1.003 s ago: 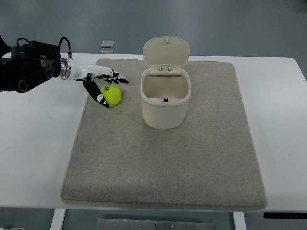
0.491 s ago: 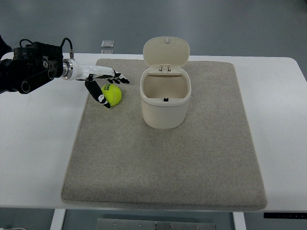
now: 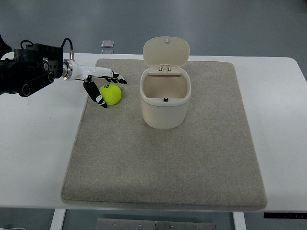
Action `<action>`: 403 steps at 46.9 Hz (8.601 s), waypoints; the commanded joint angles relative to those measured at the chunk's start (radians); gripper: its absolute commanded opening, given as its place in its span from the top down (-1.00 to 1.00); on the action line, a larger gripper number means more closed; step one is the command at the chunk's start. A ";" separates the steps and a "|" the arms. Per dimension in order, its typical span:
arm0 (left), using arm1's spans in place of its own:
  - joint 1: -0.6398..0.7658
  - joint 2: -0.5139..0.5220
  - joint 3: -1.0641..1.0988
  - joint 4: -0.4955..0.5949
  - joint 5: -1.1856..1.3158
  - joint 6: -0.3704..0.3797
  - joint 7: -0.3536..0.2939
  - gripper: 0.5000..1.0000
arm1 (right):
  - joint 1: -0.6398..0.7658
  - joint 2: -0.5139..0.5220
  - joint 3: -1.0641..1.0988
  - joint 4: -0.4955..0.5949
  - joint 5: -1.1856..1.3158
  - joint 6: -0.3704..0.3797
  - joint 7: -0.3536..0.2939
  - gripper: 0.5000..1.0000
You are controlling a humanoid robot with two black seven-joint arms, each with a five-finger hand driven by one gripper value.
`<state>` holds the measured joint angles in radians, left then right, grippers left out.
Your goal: Put tennis ball into box with left hand
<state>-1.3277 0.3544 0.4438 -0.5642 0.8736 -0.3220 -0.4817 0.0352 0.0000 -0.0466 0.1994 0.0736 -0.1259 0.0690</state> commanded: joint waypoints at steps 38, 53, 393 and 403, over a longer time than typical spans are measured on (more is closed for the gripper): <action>0.005 -0.018 -0.011 -0.002 -0.028 0.063 0.006 0.16 | 0.000 0.000 -0.001 0.000 0.000 0.000 0.000 -0.60; 0.053 -0.014 -0.117 0.021 -0.197 0.066 0.008 0.15 | 0.000 0.000 0.001 0.000 0.000 0.000 0.000 -0.60; 0.377 -0.198 -1.131 0.219 -0.869 0.116 0.008 -0.97 | 0.000 0.000 -0.001 0.000 0.000 0.000 0.000 -0.61; 0.377 -0.190 -1.131 0.233 -0.867 0.116 0.008 -0.97 | 0.000 0.000 -0.001 0.000 0.000 0.000 0.000 -0.60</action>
<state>-0.9512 0.1639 -0.6873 -0.3431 0.0047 -0.2057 -0.4741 0.0352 0.0000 -0.0464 0.1994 0.0736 -0.1255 0.0690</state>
